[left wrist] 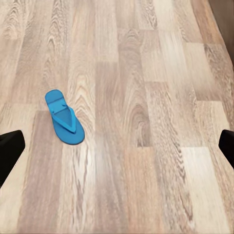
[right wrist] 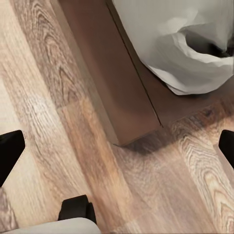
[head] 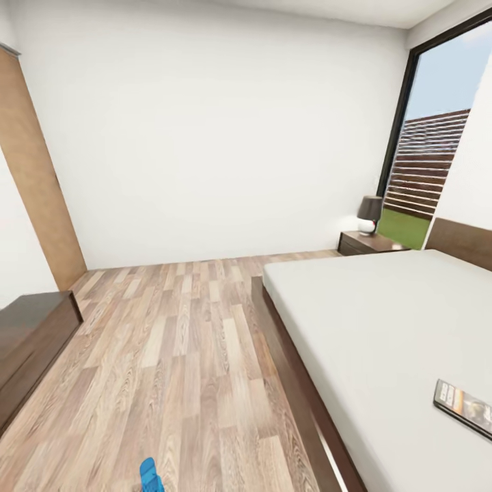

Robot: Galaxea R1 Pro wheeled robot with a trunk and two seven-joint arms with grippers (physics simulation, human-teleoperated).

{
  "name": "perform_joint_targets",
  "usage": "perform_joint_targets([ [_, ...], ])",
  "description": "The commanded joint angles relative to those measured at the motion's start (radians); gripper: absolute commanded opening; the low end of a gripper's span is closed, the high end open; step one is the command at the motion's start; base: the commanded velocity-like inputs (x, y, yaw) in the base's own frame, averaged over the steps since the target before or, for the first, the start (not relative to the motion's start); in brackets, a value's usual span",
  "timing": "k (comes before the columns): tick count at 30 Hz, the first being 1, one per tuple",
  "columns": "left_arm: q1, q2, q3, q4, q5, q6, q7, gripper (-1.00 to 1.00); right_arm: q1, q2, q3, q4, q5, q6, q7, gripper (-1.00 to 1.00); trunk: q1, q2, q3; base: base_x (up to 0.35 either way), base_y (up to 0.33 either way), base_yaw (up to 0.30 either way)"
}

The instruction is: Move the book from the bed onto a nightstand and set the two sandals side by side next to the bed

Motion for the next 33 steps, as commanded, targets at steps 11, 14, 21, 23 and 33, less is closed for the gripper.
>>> perform_joint_targets([
  [11,-0.001,-0.001,0.001,0.001,0.006,-0.003,-0.002,1.0,0.0,0.0,-0.003,0.0,0.0,-0.003,0.001,1.0,0.0,0.0,-0.001,0.0,0.0,0.291],
  [14,-0.001,-0.001,0.001,0.001,0.006,-0.003,-0.002,1.0,0.0,0.0,-0.003,0.0,0.0,-0.003,0.002,1.0,0.0,0.0,-0.001,0.0,0.0,0.291],
  [21,-0.001,-0.001,0.001,0.001,0.006,-0.003,-0.002,1.0,0.0,0.0,-0.002,0.0,0.0,-0.003,0.0,1.0,0.0,0.0,-0.001,0.113,-0.049,0.291],
  [23,-0.001,-0.001,0.001,0.001,0.006,-0.003,-0.002,1.0,0.0,0.0,-0.002,0.0,0.001,-0.004,0.0,1.0,0.0,0.0,-0.001,0.226,-0.142,0.292],
  [33,-0.001,-0.001,0.001,0.001,0.006,-0.003,-0.002,1.0,0.0,0.0,-0.002,0.0,0.001,-0.003,-0.001,1.0,0.0,0.0,-0.001,0.058,-0.041,0.183],
])
